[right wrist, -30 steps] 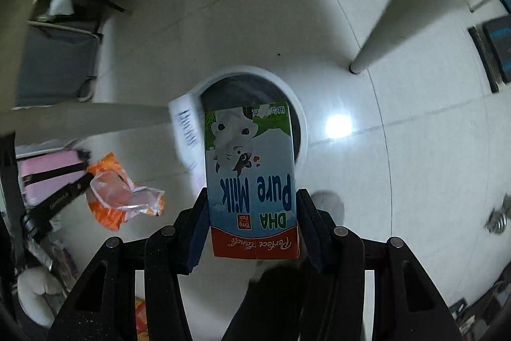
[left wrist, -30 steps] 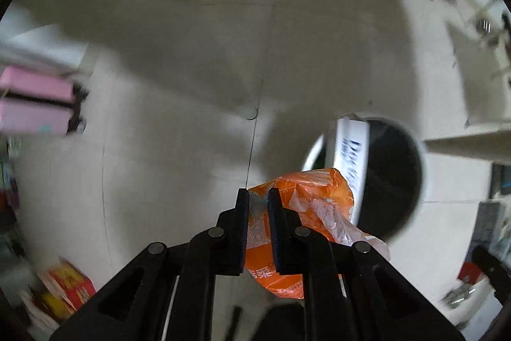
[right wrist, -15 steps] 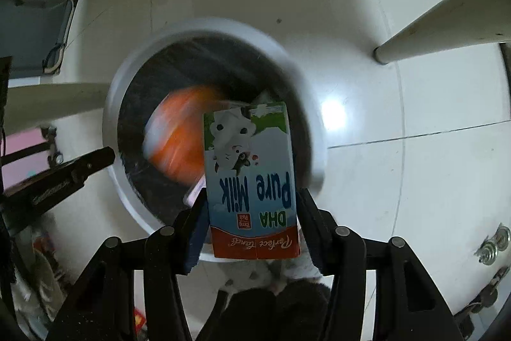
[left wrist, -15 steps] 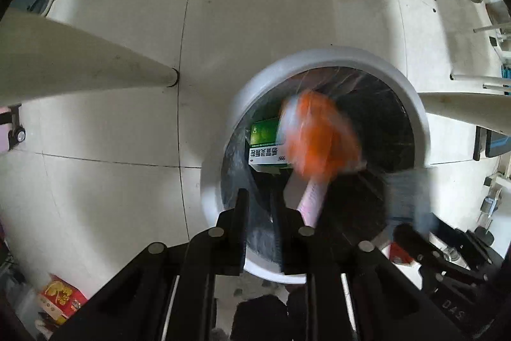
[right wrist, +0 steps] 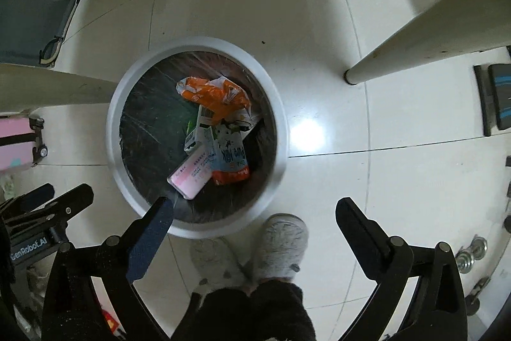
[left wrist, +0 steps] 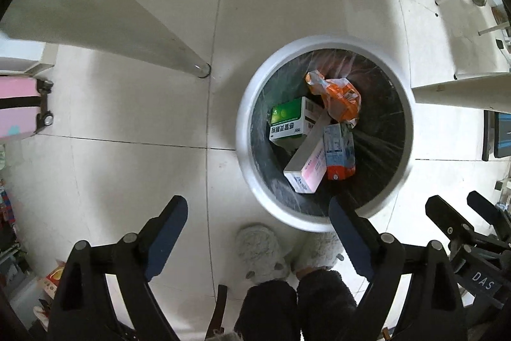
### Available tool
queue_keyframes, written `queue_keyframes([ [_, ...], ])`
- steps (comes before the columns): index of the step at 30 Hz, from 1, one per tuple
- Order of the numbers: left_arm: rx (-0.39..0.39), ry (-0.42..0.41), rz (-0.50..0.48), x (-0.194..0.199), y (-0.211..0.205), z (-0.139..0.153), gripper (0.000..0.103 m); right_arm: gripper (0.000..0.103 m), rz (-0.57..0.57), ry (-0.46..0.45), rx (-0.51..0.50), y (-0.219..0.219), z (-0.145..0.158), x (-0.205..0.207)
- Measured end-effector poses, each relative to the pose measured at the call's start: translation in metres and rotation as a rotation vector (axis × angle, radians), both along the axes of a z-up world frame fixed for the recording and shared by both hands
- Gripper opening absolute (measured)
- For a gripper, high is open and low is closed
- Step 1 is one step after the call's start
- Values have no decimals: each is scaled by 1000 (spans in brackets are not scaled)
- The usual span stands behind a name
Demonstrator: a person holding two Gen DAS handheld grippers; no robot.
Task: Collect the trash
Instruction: 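Carry the bag and carton over the bin and release both, then grasp the white-green lozenge box with the left tool while the right tool grasps the blue cartoon wrapper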
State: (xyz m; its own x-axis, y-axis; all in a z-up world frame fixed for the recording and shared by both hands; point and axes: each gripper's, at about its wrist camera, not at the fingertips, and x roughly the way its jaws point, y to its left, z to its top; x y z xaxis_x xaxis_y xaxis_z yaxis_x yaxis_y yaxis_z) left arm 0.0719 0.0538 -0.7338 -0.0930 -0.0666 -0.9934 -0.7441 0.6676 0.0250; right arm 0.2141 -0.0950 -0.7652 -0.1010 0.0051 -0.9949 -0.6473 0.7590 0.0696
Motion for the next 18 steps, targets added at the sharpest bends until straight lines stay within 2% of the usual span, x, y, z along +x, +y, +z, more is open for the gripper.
queue_keyframes([
  [10,60,-25,4,-19,-23,67,91,102,-7,-55,23,-25,80,-16],
  [18,98,-47,12,-42,-41,152,91,102,23,-78,65,-37,170,-40],
])
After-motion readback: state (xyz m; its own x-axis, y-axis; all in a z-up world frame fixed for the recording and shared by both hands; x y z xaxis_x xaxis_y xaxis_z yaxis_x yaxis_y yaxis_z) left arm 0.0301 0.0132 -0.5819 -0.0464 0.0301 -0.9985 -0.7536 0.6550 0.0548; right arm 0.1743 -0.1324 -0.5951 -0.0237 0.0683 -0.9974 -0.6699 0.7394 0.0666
